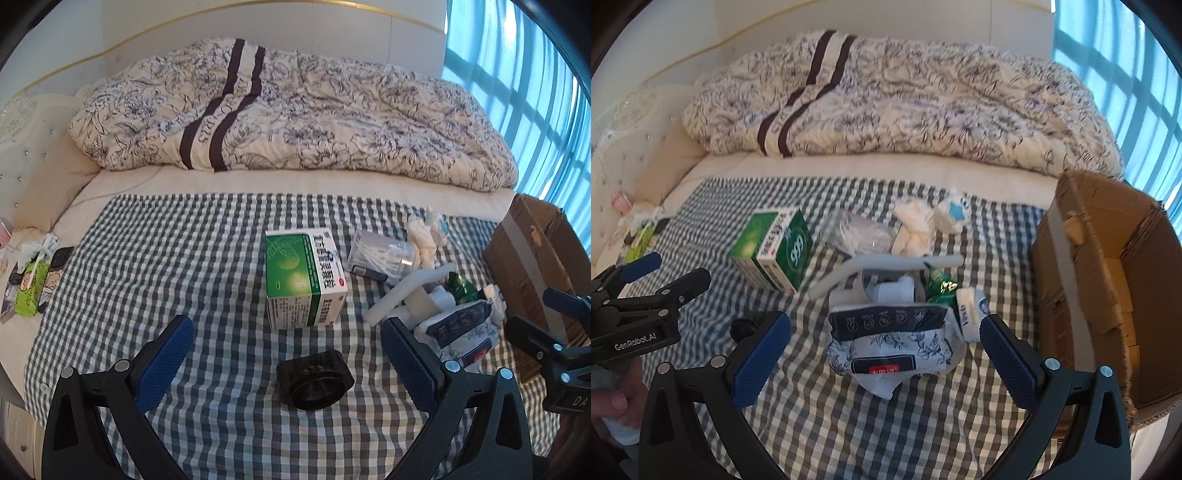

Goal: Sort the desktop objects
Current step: 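Grasp the floral tissue pack with the right tool while the left tool grasps the black cup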

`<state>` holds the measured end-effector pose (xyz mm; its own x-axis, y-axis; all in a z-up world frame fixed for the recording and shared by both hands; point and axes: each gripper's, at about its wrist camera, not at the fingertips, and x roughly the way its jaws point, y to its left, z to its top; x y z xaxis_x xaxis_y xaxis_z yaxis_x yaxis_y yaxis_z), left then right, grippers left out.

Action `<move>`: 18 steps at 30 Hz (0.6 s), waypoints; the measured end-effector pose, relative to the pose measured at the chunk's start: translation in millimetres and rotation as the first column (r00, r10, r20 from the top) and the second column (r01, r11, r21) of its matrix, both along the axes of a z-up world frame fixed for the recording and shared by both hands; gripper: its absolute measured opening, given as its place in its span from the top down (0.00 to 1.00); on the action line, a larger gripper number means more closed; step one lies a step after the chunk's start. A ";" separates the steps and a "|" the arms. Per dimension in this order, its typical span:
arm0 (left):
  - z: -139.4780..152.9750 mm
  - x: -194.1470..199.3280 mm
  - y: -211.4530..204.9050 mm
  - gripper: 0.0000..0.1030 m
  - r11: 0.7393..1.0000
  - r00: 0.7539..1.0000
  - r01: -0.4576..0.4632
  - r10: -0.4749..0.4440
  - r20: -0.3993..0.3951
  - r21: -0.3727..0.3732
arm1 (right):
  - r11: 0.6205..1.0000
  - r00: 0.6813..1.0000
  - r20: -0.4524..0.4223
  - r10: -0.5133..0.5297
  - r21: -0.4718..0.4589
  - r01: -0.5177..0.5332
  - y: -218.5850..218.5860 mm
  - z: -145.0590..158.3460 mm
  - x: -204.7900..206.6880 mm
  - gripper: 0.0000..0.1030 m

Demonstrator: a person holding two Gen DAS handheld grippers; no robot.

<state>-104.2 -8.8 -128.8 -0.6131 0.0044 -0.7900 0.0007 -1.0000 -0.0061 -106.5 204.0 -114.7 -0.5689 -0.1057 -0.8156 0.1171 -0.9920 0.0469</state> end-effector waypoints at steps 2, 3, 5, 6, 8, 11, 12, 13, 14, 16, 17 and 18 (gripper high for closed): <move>-6.2 -2.0 1.6 0.00 1.000 1.000 0.001 -0.001 0.016 0.002 | 1.000 1.000 0.027 0.009 0.012 -0.009 -2.2 -7.5 -4.0 0.00; -9.2 -2.6 2.0 0.00 1.000 1.000 0.001 -0.001 0.024 0.001 | 1.000 0.999 0.038 0.012 0.016 -0.012 -2.8 -10.0 -5.3 0.00; -16.5 -4.5 4.1 0.00 1.000 0.999 0.006 -0.006 0.043 -0.003 | 1.000 0.998 0.060 0.019 0.019 -0.021 -4.3 -14.8 -8.0 0.00; -19.6 -5.2 5.0 0.00 1.000 0.999 0.008 -0.007 0.051 -0.003 | 0.999 0.997 0.069 0.024 0.021 -0.025 -5.1 -17.2 -8.9 0.00; -27.3 -7.9 5.4 0.00 1.000 0.997 0.009 -0.009 0.074 0.000 | 0.999 0.996 0.088 0.022 0.031 -0.025 -6.1 -22.0 -11.5 0.00; -37.9 -10.9 5.3 0.00 1.000 0.995 0.003 -0.002 0.102 -0.003 | 0.999 0.992 0.125 0.015 0.038 -0.020 -5.9 -30.5 -17.5 0.00; -41.4 -11.8 4.9 0.00 1.000 0.993 0.000 0.000 0.114 -0.002 | 0.999 0.991 0.135 0.015 0.038 -0.021 -5.6 -32.9 -18.7 0.00; -45.2 -12.8 4.3 0.00 1.000 0.992 -0.001 0.001 0.126 0.001 | 0.999 0.989 0.144 0.016 0.037 -0.022 -6.6 -35.1 -20.0 0.00; -48.8 -13.9 4.0 0.00 1.000 0.990 -0.002 0.002 0.138 0.003 | 0.999 0.987 0.158 0.015 0.039 -0.022 -6.7 -38.5 -22.2 0.00; -56.0 -15.6 3.6 0.00 1.000 0.987 -0.004 0.003 0.163 0.007 | 0.998 0.984 0.177 0.008 0.053 -0.018 -7.5 -43.8 -25.3 0.00; -59.9 -17.0 4.0 0.00 1.000 0.984 -0.005 0.004 0.176 0.010 | 0.998 0.982 0.189 0.003 0.064 -0.015 -7.8 -46.5 -27.1 0.00; -63.6 -18.3 3.9 0.00 1.000 0.982 -0.006 0.003 0.188 0.015 | 0.997 0.979 0.204 0.001 0.071 -0.016 -8.4 -49.8 -29.1 0.00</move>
<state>-122.5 -4.9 -192.4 -0.4540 0.0155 -0.8909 0.0076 -0.9997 -0.0212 -135.5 195.6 -164.5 -0.3895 -0.0466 -0.9198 0.1212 -0.9926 -0.0010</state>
